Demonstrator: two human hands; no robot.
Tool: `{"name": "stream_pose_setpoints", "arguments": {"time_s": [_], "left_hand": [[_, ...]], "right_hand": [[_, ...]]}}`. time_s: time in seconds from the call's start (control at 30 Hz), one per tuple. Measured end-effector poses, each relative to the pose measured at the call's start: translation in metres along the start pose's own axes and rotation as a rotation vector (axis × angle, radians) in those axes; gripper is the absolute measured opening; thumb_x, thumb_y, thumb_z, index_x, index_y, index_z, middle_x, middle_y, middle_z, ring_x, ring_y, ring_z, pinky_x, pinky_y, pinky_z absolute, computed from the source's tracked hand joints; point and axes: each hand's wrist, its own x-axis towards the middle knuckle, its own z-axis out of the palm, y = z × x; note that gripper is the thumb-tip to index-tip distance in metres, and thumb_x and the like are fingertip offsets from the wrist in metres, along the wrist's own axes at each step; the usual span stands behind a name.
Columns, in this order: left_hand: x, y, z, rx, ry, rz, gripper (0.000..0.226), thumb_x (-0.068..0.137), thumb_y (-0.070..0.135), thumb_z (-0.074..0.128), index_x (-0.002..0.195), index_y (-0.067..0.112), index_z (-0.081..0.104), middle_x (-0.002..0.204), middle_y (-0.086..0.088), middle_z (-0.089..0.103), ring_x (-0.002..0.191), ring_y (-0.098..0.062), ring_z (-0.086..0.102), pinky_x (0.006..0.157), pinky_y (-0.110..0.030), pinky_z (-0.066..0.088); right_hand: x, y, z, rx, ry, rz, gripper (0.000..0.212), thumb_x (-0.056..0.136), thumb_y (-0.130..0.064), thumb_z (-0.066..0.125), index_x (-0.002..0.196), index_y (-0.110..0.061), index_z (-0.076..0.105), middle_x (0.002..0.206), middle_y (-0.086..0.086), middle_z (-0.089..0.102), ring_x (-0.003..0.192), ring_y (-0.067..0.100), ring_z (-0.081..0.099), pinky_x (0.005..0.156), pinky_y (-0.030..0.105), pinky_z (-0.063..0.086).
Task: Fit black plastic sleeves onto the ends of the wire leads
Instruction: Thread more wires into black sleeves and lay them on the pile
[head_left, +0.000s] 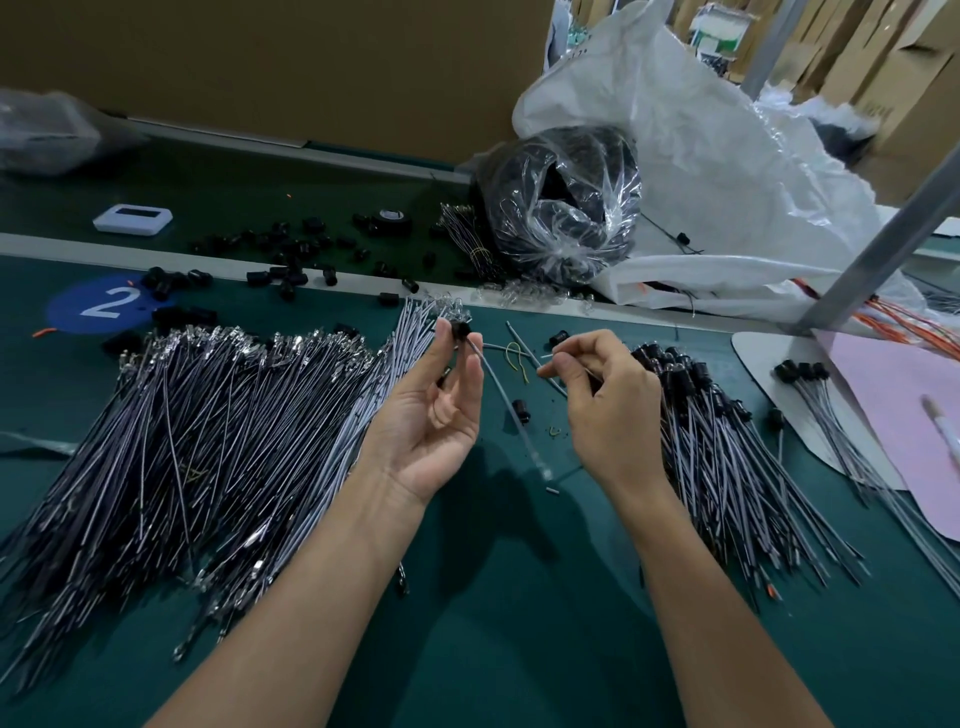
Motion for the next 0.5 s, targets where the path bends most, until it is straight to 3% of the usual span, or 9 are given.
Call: {"name": "stream_pose_setpoints", "arguments": {"time_s": [0.13,0.27,0.5], "left_hand": [[-0.0015,-0.0008,0.0024,-0.009,0.003,0.006,0.009,0.070,0.010,0.072,0.071,0.001,0.073,0.077,-0.008,0.072,0.069,-0.012,0.073,0.056,-0.018,0.057],[-0.0016,-0.0003,0.0040,-0.099,0.013,-0.003,0.024,0.067,0.005,0.073,0.088,-0.003,0.069,0.088,-0.012,0.070,0.070,-0.016,0.074,0.053,-0.020,0.057],[-0.0022,-0.0009,0.0049,-0.143,0.028,-0.013,0.038,0.070,0.005,0.071,0.106,-0.005,0.063,0.091,-0.014,0.069,0.070,-0.017,0.074,0.052,-0.020,0.056]], "right_hand": [[-0.0011,0.0003,0.0003,0.004,-0.012,-0.006,0.005,0.094,-0.009,0.062,0.090,-0.011,0.063,0.076,-0.004,0.072,0.077,0.008,0.068,0.075,0.030,0.054],[-0.0022,0.0016,0.0019,-0.002,-0.029,-0.010,0.006,0.093,-0.010,0.063,0.089,-0.015,0.063,0.074,-0.005,0.071,0.077,0.011,0.068,0.074,0.033,0.053],[-0.0020,0.0044,0.0048,-0.020,-0.039,-0.025,0.004,0.092,-0.015,0.065,0.088,-0.015,0.064,0.076,-0.001,0.069,0.072,0.008,0.065,0.069,0.024,0.049]]}}
